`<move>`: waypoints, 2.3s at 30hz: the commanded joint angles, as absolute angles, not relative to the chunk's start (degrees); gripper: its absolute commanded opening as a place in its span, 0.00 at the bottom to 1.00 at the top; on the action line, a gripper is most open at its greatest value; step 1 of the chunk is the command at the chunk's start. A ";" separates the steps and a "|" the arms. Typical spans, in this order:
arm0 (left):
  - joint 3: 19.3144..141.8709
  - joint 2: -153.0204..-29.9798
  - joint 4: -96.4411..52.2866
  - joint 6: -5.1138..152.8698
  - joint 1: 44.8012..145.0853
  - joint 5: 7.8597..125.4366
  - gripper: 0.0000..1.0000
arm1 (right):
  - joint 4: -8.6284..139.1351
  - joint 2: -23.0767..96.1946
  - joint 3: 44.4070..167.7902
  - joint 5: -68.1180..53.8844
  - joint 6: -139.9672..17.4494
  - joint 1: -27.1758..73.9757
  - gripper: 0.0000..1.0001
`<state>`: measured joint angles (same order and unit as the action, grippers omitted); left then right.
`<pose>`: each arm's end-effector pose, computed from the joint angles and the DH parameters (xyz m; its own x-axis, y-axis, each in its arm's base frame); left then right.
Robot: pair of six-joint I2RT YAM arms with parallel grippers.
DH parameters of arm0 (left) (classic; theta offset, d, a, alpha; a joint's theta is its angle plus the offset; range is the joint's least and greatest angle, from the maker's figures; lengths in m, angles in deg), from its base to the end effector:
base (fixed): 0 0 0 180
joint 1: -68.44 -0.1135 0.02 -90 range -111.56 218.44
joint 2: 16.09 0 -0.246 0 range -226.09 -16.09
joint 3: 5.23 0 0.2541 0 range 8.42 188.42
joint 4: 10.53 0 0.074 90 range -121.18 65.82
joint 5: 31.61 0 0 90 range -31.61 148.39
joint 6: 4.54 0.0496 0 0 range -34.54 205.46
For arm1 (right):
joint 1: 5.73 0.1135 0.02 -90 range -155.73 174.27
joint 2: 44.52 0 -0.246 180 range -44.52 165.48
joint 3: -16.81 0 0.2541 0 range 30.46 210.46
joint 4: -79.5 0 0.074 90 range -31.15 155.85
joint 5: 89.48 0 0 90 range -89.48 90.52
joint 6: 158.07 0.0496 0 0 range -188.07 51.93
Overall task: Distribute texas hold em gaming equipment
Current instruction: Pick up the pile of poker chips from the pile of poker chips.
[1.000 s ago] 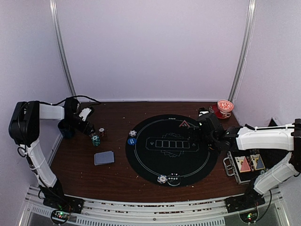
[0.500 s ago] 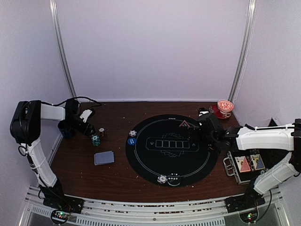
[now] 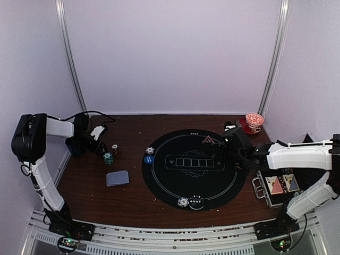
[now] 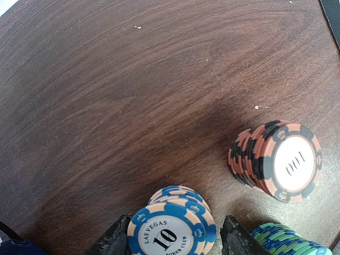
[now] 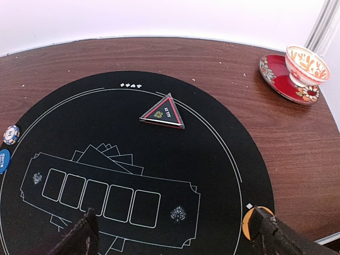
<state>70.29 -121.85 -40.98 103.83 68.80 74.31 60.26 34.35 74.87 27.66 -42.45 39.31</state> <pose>0.3658 -0.0159 0.1162 -0.7833 0.3080 -0.5400 0.4080 0.9101 -0.0727 0.2283 0.1966 0.1886 -0.5756 -0.0318 -0.8171 -0.1487 0.9867 0.0663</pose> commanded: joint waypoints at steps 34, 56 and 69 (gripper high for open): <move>68.67 -119.57 -37.27 103.37 68.30 74.39 0.49 | 60.05 34.58 75.18 29.09 -43.09 39.55 1.00; 67.59 -116.23 -36.29 102.86 68.30 74.56 0.34 | 60.05 34.64 75.18 29.14 -43.02 39.54 1.00; 68.37 -110.00 -39.03 103.65 68.42 78.44 0.33 | 60.14 35.01 75.25 29.32 -42.91 39.56 1.00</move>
